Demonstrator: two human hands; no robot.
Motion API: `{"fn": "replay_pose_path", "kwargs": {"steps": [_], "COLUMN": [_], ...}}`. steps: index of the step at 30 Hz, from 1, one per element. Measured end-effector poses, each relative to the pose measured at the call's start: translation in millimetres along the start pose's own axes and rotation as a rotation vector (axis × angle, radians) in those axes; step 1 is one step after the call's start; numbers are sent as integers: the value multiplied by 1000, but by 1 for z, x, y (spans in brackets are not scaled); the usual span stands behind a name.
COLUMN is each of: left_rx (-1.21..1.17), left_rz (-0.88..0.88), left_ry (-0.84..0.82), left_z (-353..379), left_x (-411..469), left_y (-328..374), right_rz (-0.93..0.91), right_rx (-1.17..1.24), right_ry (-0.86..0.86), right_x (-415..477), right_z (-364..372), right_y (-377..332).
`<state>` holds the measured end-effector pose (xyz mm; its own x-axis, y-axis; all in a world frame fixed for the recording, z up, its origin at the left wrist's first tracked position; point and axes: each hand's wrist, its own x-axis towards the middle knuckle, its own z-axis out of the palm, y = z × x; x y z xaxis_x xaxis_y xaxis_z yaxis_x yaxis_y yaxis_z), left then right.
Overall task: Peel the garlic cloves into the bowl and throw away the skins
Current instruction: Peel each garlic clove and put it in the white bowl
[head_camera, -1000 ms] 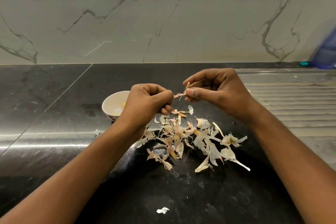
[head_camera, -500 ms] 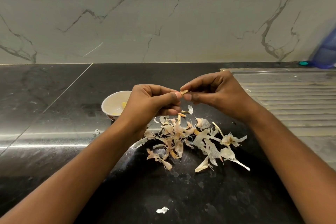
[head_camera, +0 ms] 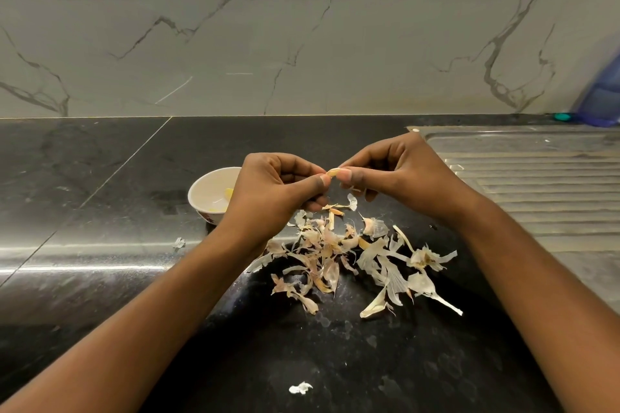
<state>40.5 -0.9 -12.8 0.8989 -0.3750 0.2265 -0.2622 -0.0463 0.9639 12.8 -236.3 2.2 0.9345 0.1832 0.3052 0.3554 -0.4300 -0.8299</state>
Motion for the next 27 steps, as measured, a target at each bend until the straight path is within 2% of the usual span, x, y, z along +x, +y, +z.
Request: {"fn": "replay_pose_path", "kwargs": {"steps": [8, 12, 17, 27], "left_rx": [-11, -66, -146, -51], "left_rz": [-33, -20, -54, -21], "left_ry": [-46, -60, -99, -51], "left_z": [3, 1, 2, 1], "left_x": [1, 1, 1, -1], "left_y": [-1, 1, 4, 4], "right_rz": [2, 19, 176, 230], "right_rx": [9, 107, 360, 415], "right_ry": [34, 29, -80, -134], "right_x": [1, 0, 0, -1], "right_z": [2, 0, 0, 0], "right_y": [2, 0, -2, -4]}}
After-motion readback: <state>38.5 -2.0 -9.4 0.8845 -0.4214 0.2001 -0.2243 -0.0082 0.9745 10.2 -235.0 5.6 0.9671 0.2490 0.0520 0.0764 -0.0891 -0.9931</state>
